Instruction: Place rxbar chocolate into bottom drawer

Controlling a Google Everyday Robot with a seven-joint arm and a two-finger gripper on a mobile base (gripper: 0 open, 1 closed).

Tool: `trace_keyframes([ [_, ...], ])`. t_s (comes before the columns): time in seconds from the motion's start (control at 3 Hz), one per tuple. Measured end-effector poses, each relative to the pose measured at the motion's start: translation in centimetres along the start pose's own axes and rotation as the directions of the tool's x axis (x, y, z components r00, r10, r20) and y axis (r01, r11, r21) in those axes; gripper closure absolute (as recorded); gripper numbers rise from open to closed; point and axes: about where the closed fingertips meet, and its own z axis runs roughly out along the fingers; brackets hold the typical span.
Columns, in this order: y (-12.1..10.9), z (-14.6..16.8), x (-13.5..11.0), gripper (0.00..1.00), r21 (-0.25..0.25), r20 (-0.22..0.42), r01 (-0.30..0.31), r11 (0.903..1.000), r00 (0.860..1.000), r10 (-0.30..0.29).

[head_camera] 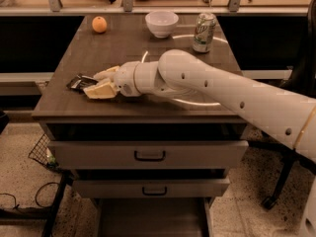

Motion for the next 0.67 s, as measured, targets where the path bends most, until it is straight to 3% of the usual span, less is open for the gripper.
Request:
trace_keyframes([
  [0.67,0.01,0.01,-0.01,1.00,0.000,0.000,0.000,1.0000,1.000,0.000],
])
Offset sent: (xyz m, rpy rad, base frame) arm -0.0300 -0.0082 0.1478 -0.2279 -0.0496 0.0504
